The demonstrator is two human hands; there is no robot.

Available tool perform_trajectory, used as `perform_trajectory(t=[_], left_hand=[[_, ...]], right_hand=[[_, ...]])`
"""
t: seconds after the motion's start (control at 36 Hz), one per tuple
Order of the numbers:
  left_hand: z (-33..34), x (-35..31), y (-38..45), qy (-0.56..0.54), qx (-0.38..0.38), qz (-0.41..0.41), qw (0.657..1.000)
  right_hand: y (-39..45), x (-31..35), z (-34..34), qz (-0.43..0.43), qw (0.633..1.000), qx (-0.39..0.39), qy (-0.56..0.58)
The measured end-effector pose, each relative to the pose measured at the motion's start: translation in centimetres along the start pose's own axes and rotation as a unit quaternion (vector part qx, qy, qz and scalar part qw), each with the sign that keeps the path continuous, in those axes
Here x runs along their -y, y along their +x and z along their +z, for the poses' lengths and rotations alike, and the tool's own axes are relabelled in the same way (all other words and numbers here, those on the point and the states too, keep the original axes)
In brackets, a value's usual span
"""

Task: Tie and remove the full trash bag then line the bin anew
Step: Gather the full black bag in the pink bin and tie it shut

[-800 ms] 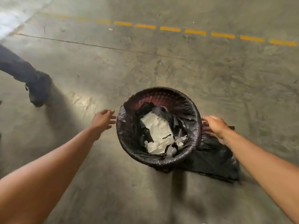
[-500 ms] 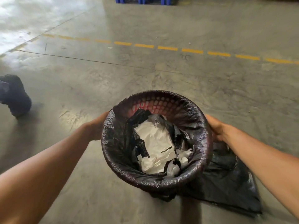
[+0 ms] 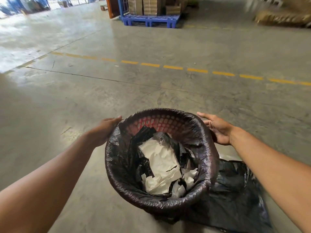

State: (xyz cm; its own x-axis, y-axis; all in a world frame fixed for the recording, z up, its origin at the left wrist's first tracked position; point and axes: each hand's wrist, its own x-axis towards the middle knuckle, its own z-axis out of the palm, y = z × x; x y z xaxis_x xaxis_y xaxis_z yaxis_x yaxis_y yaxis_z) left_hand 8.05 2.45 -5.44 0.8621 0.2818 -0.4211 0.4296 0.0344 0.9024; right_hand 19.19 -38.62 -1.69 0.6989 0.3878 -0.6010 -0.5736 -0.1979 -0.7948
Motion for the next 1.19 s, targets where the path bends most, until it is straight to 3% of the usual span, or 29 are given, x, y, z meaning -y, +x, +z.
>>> perform_trajectory(t=[0.06, 0.14, 0.28, 0.33, 0.47, 0.58, 0.64, 0.69, 0.83, 0.92, 1.06, 1.11, 1.19], left_hand=[[0.4, -0.5, 0.1, -0.007, -0.045, 0.003, 0.999], [2.1, -3.1, -1.7, 0.015, -0.041, 0.011, 0.999], [2.3, -5.5, -1.9, 0.247, 0.008, 0.035, 0.968], [2.4, -5.9, -1.5, 0.271, -0.016, 0.069, 0.960], [3.4, -5.6, -1.4, 0.226, -0.099, 0.196, 0.949], [3.5, -5.0, -2.2, 0.096, -0.124, 0.215, 0.964], [3.0, -5.1, -2.7, -0.001, -0.108, 0.201, 0.973], [2.2, -4.9, -3.3, -0.029, -0.077, 0.187, 0.979], [-0.6, -5.0, -5.5, 0.058, 0.017, 0.176, 0.983], [-2.6, -5.1, -6.7, 0.177, 0.069, 0.160, 0.969], [-4.2, -3.9, -8.6, 0.306, 0.148, 0.037, 0.940], [-4.4, -3.7, -9.4, 0.324, 0.189, -0.014, 0.927], [-4.5, -3.5, -10.6, 0.328, 0.191, -0.039, 0.924]], right_hand=[[-0.4, 0.4, 0.4, -0.028, 0.999, -0.020, -0.015], [-0.4, 0.8, 0.5, -0.076, 0.993, -0.073, -0.055], [-0.7, 2.8, 0.8, -0.131, 0.976, -0.145, -0.093], [-0.7, 3.5, 1.3, -0.140, 0.975, -0.155, -0.076], [-1.2, 4.2, 3.5, -0.164, 0.977, -0.130, -0.046], [-1.7, 4.0, 4.4, -0.191, 0.974, -0.117, -0.022], [-1.9, 3.8, 4.3, -0.198, 0.974, -0.109, 0.015], [-2.3, 3.4, 3.9, -0.203, 0.974, -0.099, 0.024], [-4.1, 3.2, 1.4, -0.210, 0.974, -0.074, -0.048], [-5.5, 3.2, -0.5, -0.193, 0.970, -0.048, -0.142], [-8.5, 2.4, -2.5, -0.054, 0.933, 0.013, -0.356], [-9.4, 1.7, -2.3, -0.013, 0.923, 0.026, -0.384], [-10.1, 0.0, -1.6, 0.019, 0.926, 0.035, -0.375]])
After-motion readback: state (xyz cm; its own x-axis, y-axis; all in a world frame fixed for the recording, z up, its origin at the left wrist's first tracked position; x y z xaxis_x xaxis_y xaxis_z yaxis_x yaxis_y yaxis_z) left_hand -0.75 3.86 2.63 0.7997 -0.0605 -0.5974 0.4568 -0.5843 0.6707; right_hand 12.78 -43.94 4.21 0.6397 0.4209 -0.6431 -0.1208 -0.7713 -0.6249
